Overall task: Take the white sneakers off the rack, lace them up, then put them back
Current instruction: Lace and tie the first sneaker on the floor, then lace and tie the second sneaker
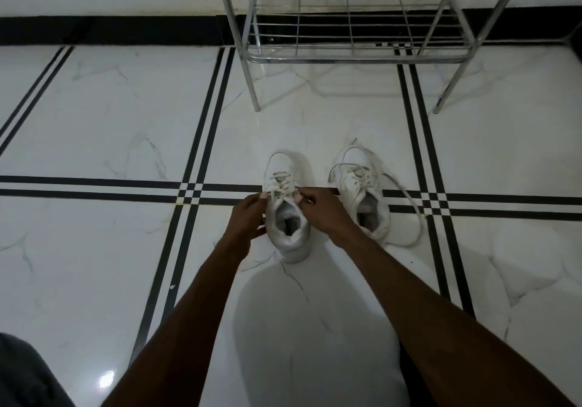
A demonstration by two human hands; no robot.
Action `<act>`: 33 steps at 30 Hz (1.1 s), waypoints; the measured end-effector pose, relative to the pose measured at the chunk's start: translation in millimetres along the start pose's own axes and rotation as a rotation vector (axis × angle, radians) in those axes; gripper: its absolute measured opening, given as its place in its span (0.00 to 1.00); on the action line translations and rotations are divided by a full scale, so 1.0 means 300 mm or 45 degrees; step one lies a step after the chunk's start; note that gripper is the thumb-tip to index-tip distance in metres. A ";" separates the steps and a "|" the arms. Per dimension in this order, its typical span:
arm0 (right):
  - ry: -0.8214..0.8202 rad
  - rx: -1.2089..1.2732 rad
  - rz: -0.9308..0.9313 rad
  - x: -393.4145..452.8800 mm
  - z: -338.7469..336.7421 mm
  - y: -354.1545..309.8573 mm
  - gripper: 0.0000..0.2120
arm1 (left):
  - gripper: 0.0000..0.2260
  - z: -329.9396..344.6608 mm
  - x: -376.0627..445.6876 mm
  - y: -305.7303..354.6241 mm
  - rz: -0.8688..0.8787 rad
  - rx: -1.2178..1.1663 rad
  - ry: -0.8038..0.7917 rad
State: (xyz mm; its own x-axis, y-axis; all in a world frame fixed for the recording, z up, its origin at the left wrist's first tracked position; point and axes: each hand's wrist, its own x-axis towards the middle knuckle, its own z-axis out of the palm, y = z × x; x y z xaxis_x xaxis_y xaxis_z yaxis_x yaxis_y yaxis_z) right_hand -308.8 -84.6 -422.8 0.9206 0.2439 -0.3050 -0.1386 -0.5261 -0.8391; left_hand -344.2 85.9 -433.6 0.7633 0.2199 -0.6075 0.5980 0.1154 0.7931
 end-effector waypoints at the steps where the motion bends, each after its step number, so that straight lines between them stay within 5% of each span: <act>1: 0.004 0.027 0.008 0.001 0.025 -0.005 0.13 | 0.16 -0.019 0.007 0.000 0.018 0.021 0.031; 8: -0.008 0.032 0.070 0.005 0.069 -0.003 0.17 | 0.17 -0.062 0.046 0.012 0.086 0.285 0.165; 13: 0.237 0.093 -0.007 0.017 -0.090 0.020 0.10 | 0.10 0.103 -0.005 0.058 0.787 0.877 0.710; 15: 0.365 0.064 -0.024 0.008 -0.188 0.025 0.07 | 0.07 0.208 -0.028 0.086 0.905 0.775 0.562; 21: 0.765 -0.086 0.159 -0.034 -0.417 0.146 0.10 | 0.09 0.470 -0.030 0.069 0.768 0.712 -0.036; 26: 0.477 -0.018 0.354 -0.053 -0.400 0.224 0.22 | 0.12 0.539 0.004 0.059 0.720 0.784 -0.043; 33: 0.466 0.193 0.174 -0.037 -0.343 0.207 0.10 | 0.06 0.537 0.015 0.109 0.765 0.922 -0.085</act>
State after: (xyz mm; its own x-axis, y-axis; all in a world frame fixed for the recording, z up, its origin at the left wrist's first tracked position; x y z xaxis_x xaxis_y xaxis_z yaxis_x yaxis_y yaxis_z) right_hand -290.0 -203.8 -425.2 0.9551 -0.1397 -0.2611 -0.2957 -0.4008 -0.8671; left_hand -281.8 -65.4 -417.4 0.9921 -0.0119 -0.1246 0.0889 -0.6342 0.7681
